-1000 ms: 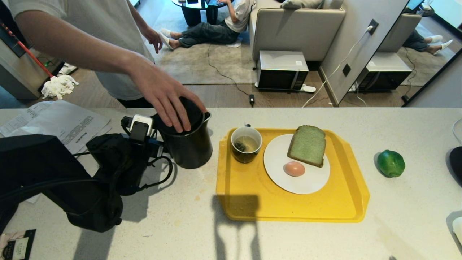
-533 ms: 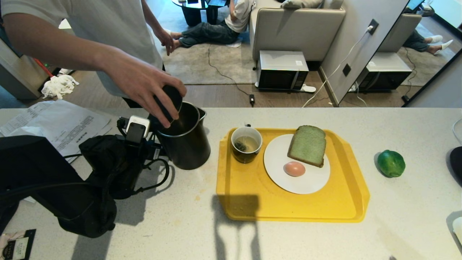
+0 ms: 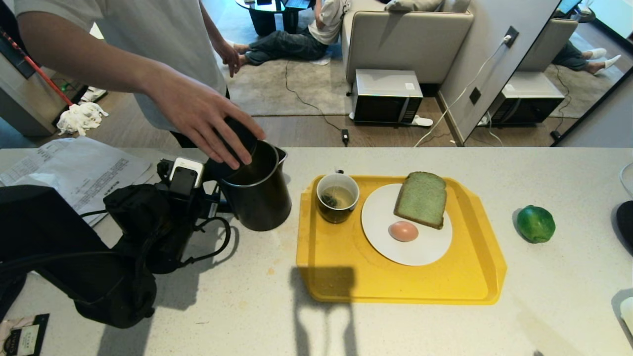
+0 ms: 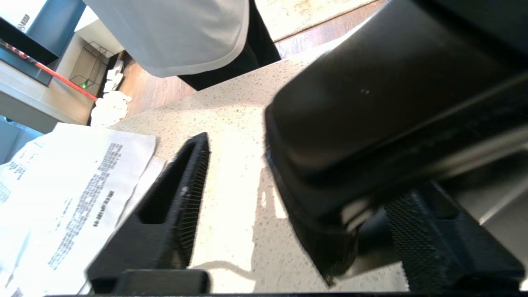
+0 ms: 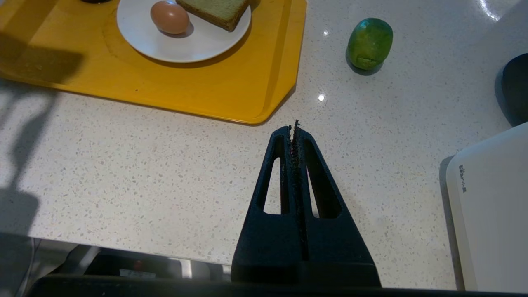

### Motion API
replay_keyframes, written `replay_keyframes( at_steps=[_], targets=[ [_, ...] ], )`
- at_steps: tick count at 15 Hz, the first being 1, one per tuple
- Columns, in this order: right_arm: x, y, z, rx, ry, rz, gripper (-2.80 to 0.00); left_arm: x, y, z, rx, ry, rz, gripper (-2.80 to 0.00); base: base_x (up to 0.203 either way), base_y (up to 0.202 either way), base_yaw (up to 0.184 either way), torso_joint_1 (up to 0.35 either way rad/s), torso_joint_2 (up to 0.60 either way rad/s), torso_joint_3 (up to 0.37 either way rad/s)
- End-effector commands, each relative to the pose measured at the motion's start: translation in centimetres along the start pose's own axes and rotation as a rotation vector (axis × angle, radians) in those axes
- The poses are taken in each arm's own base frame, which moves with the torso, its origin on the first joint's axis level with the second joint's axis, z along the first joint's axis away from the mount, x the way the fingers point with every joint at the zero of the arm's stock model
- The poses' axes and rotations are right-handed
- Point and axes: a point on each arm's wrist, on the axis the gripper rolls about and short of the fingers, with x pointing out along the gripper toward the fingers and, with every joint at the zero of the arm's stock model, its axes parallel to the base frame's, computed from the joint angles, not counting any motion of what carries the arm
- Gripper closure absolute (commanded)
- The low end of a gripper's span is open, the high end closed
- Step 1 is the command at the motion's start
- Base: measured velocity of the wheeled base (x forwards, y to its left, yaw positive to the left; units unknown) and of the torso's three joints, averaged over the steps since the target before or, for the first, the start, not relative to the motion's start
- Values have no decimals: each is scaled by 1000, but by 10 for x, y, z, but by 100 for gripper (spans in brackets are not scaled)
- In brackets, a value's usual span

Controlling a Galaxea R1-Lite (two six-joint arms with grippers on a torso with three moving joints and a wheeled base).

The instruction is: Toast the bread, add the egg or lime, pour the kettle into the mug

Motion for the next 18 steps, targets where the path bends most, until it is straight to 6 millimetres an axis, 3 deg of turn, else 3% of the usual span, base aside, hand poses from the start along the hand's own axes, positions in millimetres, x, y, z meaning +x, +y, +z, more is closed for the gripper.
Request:
replay_keyframes(
  at_steps=[1, 9, 17, 18],
  targets=[
    [0, 0, 0, -1, 2, 2, 0, -11, 5, 8, -1, -13, 0, -280, 0, 0, 0, 0, 0, 0],
    [0, 0, 0, -2, 2, 1, 0, -72, 18, 23, 5, -1, -56, -280, 0, 0, 0, 0, 0, 0],
    [0, 0, 0, -1, 2, 1, 0, -132, 57, 72, -83, -198, -4, -280, 0, 0, 0, 0, 0, 0],
    [0, 0, 0, -1, 2, 1, 0, -136, 60, 77, -95, -221, -2, 0, 0, 0, 0, 0, 0, 0]
  ],
)
